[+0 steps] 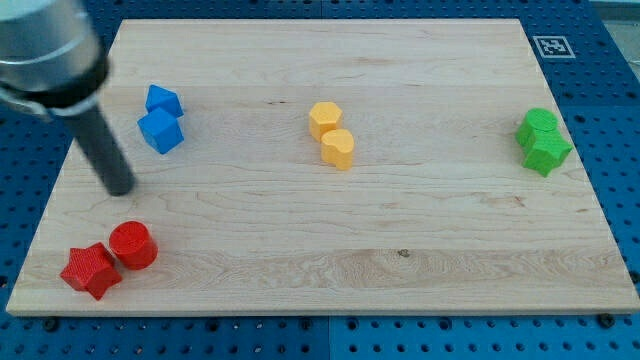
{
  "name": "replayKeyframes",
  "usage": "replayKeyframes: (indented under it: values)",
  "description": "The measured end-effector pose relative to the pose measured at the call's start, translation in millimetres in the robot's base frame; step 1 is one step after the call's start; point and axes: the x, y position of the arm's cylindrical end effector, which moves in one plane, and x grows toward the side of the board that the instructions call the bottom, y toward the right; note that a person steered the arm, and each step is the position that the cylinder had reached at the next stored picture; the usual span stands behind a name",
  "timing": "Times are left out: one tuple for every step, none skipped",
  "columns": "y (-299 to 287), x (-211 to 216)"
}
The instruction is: Push the red star into the red circle
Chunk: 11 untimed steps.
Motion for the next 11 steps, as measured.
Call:
replayKeyframes:
  values:
    - [-56.0, 8.9]
    - [-56.0, 10.2]
    - [-55.7, 62.8]
    - [-55.6, 95.1]
    - [-39.1, 120.4]
    - [-19.7, 130.7]
    - [4.2, 129.0]
    - [12.2, 122.9]
    - [38.1, 122.8]
    - [61.3, 121.7]
    - [22.3, 118.2]
